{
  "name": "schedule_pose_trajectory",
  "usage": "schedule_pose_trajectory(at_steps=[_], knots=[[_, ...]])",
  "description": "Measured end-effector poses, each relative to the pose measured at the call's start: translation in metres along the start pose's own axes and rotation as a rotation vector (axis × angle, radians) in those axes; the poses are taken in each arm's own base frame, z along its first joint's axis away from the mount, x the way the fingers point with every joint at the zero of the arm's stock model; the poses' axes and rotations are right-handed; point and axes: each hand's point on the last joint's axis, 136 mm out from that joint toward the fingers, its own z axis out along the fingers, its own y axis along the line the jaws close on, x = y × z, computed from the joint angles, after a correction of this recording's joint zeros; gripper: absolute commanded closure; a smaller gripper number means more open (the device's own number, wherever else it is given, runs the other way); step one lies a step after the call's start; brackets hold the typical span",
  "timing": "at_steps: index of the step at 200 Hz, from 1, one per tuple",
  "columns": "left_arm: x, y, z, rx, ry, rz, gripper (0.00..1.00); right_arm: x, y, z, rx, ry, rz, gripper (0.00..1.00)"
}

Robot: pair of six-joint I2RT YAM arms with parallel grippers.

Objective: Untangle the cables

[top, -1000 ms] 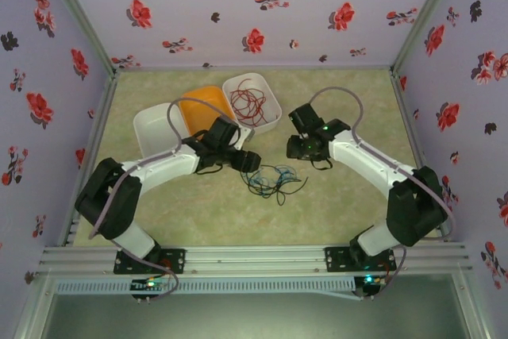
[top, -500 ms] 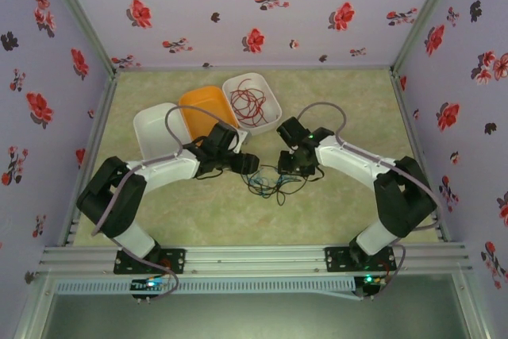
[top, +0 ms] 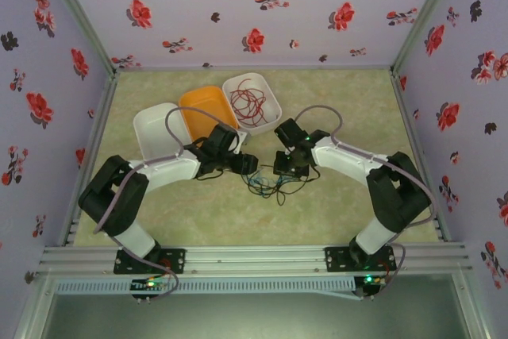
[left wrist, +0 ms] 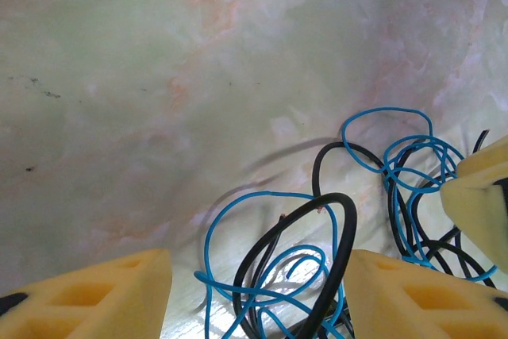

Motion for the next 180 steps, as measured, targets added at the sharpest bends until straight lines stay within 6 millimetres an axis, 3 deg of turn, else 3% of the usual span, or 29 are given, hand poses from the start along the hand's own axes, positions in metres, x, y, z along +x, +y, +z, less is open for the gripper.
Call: schedule_pose_trajectory(at_steps=[39,76,133,180], knots=[[0.001,0.002,0.001,-0.006,0.002,-0.005,0.47,0.002,0.0,0.002,-0.004,0.006,0.006,0.9],[0.0,0.005,0.002,-0.023,-0.006,-0.013,0.54,-0.004,0.005,-0.011,-0.027,-0.038,-0.014,0.94],[0.0,0.007,0.002,-0.034,-0.009,-0.017,0.64,-0.042,0.033,-0.089,-0.108,-0.294,-0.154,0.96],[0.002,0.009,0.004,-0.043,-0.003,-0.017,0.66,-0.068,0.056,-0.157,-0.163,-0.493,-0.271,0.95]])
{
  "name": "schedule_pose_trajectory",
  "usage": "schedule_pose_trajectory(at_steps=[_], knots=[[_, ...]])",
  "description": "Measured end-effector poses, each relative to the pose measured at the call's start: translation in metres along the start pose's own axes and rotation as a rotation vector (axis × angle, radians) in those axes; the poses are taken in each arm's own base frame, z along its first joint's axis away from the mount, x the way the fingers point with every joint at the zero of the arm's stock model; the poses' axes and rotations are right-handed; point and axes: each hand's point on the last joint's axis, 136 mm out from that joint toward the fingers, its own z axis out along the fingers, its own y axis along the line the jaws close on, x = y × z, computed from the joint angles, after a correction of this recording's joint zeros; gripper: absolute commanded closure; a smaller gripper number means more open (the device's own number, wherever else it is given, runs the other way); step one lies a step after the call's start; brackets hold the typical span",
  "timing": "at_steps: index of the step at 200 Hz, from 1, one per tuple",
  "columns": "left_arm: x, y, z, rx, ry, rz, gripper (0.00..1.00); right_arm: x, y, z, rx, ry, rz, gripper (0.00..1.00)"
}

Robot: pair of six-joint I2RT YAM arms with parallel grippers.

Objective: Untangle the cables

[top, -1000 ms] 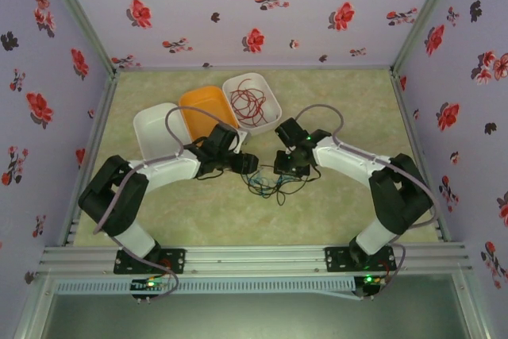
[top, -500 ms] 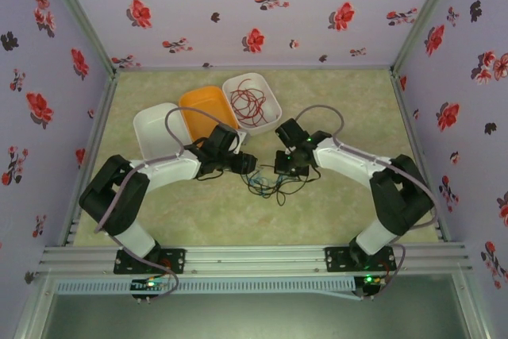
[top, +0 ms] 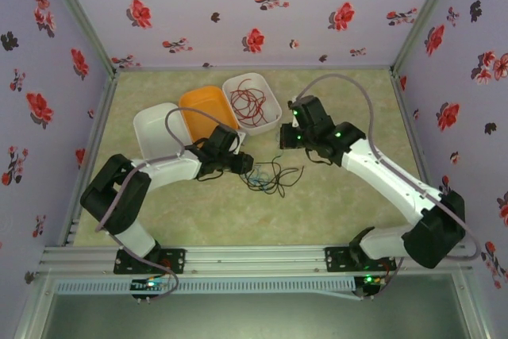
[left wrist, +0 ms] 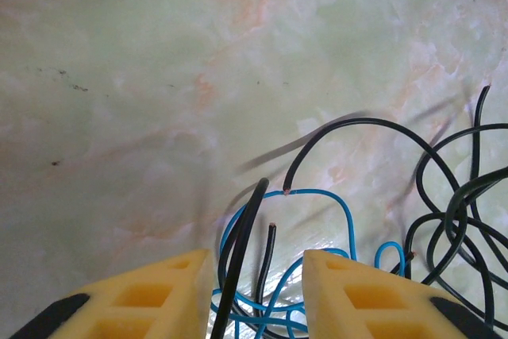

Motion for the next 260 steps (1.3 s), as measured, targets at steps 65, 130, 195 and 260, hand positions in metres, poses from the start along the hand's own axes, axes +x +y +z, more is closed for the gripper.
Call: schedule_pose_trajectory(at_steps=[65,130,195,260], knots=[[-0.001,0.0,-0.001,0.0,-0.002,0.0,0.56,-0.051,0.027,-0.032,-0.068,-0.144,-0.111,0.94],[-0.046,-0.022,-0.052,0.037,-0.196,0.043,0.36,-0.045,0.037,-0.028,-0.126,-0.109,-0.143,0.94],[-0.081,-0.044,-0.075,0.1,-0.349,0.122,0.3,-0.048,0.058,-0.032,-0.237,-0.12,-0.16,0.94],[-0.082,-0.073,-0.059,0.177,-0.322,0.232,0.31,-0.056,0.067,-0.04,-0.283,-0.154,-0.163,0.94]])
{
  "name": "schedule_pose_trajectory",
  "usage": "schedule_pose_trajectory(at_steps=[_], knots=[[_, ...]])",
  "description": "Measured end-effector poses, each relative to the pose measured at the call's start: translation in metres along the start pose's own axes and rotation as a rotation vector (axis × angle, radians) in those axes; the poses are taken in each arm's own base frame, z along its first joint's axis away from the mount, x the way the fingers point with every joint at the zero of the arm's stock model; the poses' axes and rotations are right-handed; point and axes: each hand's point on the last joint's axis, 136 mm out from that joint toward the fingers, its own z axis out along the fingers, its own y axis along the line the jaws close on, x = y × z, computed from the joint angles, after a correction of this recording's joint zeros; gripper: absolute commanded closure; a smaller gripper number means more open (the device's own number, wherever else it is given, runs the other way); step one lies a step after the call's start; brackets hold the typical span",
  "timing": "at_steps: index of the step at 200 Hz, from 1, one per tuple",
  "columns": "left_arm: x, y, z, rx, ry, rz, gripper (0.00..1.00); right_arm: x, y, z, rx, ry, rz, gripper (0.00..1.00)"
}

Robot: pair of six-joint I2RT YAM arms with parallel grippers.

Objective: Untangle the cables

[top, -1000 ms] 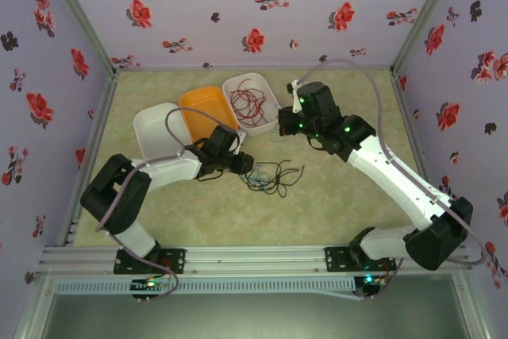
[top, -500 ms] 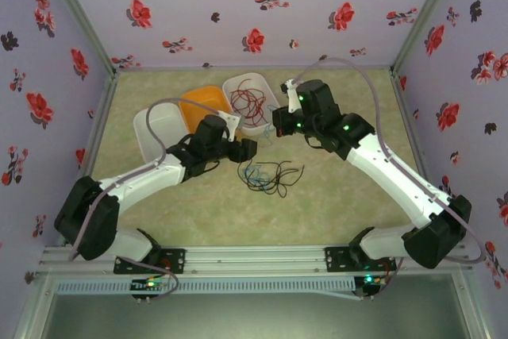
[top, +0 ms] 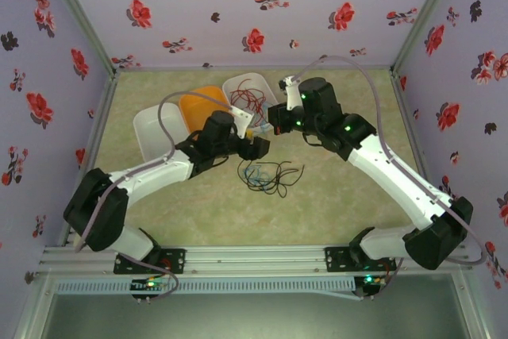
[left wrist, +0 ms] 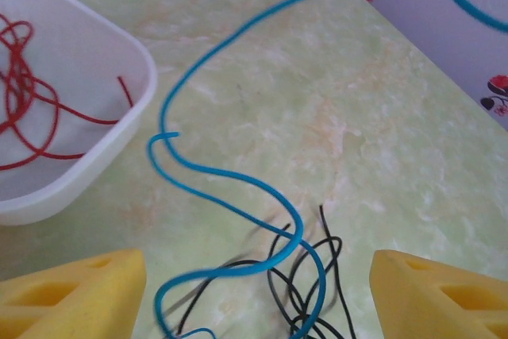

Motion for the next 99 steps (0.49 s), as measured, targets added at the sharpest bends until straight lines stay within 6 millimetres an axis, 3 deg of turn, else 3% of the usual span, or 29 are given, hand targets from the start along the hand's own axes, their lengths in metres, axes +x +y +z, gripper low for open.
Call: schedule_pose_trajectory(at_steps=[51,99], knots=[[-0.002,0.002,0.008,-0.009,-0.021,-0.01,0.61,-0.007,0.008,-0.003,-0.037,-0.027,-0.002,0.94],[-0.014,0.005,0.009,-0.016,-0.076,-0.048,0.97,-0.013,0.01,-0.016,-0.034,-0.062,-0.008,0.93]])
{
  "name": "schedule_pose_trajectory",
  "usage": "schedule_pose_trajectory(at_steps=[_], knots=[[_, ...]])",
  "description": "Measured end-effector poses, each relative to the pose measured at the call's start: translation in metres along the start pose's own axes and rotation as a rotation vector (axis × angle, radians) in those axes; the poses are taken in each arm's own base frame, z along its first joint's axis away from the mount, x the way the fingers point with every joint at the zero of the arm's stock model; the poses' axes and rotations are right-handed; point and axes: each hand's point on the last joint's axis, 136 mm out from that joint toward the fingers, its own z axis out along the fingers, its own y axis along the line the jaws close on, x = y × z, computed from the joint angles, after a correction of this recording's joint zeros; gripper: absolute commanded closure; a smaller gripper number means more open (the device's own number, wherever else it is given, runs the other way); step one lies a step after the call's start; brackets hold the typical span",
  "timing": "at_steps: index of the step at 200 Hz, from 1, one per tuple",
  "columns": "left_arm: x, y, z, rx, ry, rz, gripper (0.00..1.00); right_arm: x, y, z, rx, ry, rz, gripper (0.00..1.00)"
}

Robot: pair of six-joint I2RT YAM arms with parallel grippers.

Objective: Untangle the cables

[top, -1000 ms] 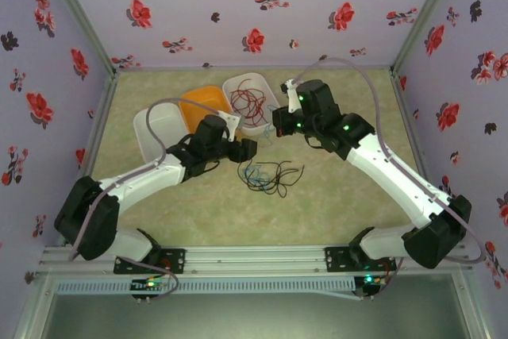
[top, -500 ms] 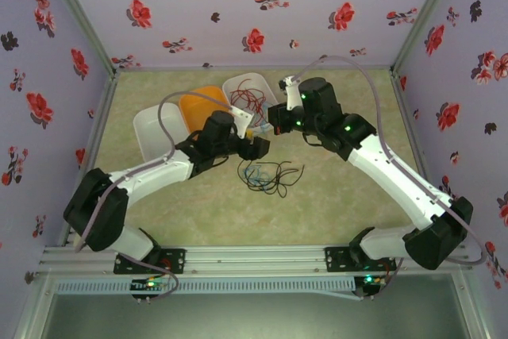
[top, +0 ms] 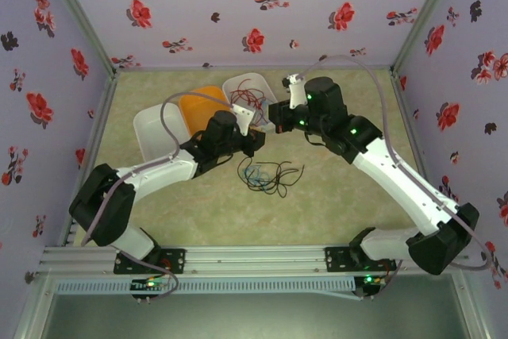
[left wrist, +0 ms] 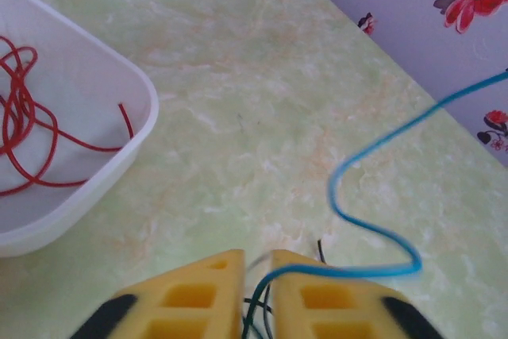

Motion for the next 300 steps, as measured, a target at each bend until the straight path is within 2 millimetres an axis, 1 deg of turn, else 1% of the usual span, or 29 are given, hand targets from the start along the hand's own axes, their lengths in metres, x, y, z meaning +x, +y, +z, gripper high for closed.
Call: schedule_pose_trajectory(at_steps=[5,20,40,61,75,93,129,155,174,194,206,217,232,261,273,284,300], knots=[[0.0,0.002,0.0,-0.005,-0.004,-0.006,1.0,-0.001,0.0,-0.002,0.005,-0.008,-0.001,0.93],[0.003,0.011,-0.001,-0.03,-0.003,-0.018,1.0,-0.005,-0.003,-0.01,0.03,-0.034,-0.004,0.92],[0.015,0.03,-0.005,-0.086,0.012,-0.043,1.0,-0.01,-0.012,-0.022,0.087,-0.067,-0.008,0.91],[0.024,0.051,-0.018,-0.156,0.016,-0.071,1.0,-0.016,-0.026,-0.035,0.162,-0.102,-0.005,0.89],[0.025,0.063,-0.028,-0.198,0.008,-0.087,1.0,-0.019,-0.035,-0.042,0.204,-0.122,0.001,0.89],[0.019,0.076,-0.044,-0.251,-0.026,-0.105,1.0,-0.018,-0.048,-0.049,0.251,-0.131,0.011,0.89],[-0.003,0.095,-0.075,-0.351,-0.104,-0.117,1.0,-0.01,-0.069,-0.056,0.331,-0.115,0.03,0.89],[-0.013,0.111,-0.1,-0.433,-0.139,-0.128,1.0,-0.007,-0.09,-0.066,0.417,-0.111,0.049,0.84],[-0.021,0.123,-0.124,-0.497,-0.171,-0.13,1.0,-0.003,-0.109,-0.075,0.493,-0.107,0.065,0.8],[-0.033,0.132,-0.154,-0.563,-0.215,-0.131,1.0,0.008,-0.128,-0.08,0.571,-0.082,0.084,0.8],[-0.045,0.133,-0.171,-0.591,-0.248,-0.122,1.0,0.017,-0.136,-0.08,0.602,-0.058,0.093,0.82],[-0.059,0.129,-0.185,-0.601,-0.283,-0.107,1.0,0.024,-0.141,-0.078,0.619,-0.037,0.098,0.83],[-0.083,0.117,-0.202,-0.592,-0.336,-0.079,1.0,0.029,-0.145,-0.075,0.628,-0.021,0.105,0.82],[-0.129,0.088,-0.231,-0.534,-0.437,-0.027,1.0,0.031,-0.146,-0.073,0.63,-0.015,0.115,0.74],[-0.145,0.078,-0.242,-0.513,-0.476,-0.008,1.0,0.031,-0.146,-0.072,0.629,-0.014,0.118,0.66],[-0.156,0.07,-0.251,-0.502,-0.505,0.009,1.0,0.031,-0.146,-0.071,0.628,-0.015,0.122,0.52],[-0.169,0.062,-0.26,-0.491,-0.536,0.028,1.0,0.031,-0.145,-0.069,0.62,-0.012,0.121,0.38]])
